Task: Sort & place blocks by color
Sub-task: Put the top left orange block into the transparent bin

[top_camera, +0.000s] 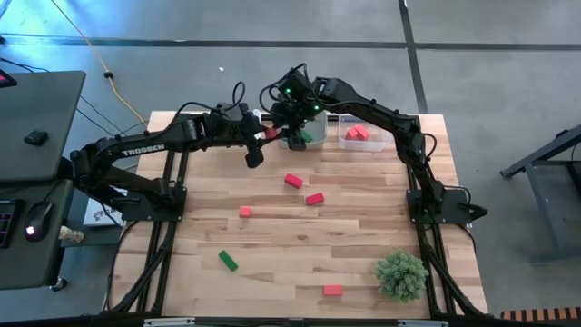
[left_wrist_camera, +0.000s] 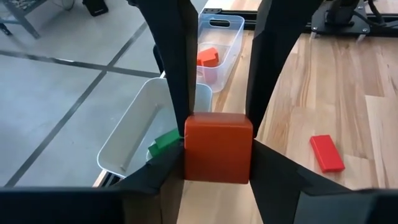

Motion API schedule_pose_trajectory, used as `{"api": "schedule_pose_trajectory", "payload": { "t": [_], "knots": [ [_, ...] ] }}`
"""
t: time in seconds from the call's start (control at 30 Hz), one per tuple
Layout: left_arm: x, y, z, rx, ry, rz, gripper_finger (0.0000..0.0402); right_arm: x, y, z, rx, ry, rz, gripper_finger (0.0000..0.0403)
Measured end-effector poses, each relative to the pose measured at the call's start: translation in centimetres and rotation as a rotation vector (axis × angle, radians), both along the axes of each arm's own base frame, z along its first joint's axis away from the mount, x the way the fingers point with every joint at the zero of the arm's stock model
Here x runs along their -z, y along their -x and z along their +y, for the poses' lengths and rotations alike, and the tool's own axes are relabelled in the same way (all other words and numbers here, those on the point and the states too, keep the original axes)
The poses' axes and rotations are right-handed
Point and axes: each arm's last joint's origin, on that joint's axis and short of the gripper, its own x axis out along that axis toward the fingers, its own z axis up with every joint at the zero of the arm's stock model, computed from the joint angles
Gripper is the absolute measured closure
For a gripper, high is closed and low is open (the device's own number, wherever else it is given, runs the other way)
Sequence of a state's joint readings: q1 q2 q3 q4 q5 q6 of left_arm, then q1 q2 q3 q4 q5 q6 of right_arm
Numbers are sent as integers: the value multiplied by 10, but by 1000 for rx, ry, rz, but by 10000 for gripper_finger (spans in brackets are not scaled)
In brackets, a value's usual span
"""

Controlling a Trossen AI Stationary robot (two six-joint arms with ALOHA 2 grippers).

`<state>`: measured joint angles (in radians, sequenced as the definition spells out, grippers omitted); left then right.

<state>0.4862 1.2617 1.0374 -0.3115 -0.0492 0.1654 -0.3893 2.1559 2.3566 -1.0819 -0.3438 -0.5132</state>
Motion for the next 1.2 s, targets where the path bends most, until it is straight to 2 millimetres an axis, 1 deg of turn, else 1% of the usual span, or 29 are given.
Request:
{"api": "schedule_pose_trajectory", "payload": {
  "t": [0.2,0.4,0.5,0.63,0.8,0.97,1.2],
  "knots": [
    [-1,0,0,-5,-8,-4,225,2,1,0,37,-14,28,297],
    [0,0,0,17,-41,24,195,4,4,-2,147,-16,84,297],
    [0,1,1,-10,-61,38,184,7,7,-3,213,-8,133,297],
    [0,2,3,-63,-86,54,181,10,12,-3,300,10,211,297],
    [0,4,7,-78,-94,62,183,13,17,-5,435,41,275,297],
    [0,6,10,-91,-94,64,181,14,25,-12,588,50,326,300],
    [0,7,11,-92,-105,73,182,19,43,-23,837,93,448,300]
  ]
}}
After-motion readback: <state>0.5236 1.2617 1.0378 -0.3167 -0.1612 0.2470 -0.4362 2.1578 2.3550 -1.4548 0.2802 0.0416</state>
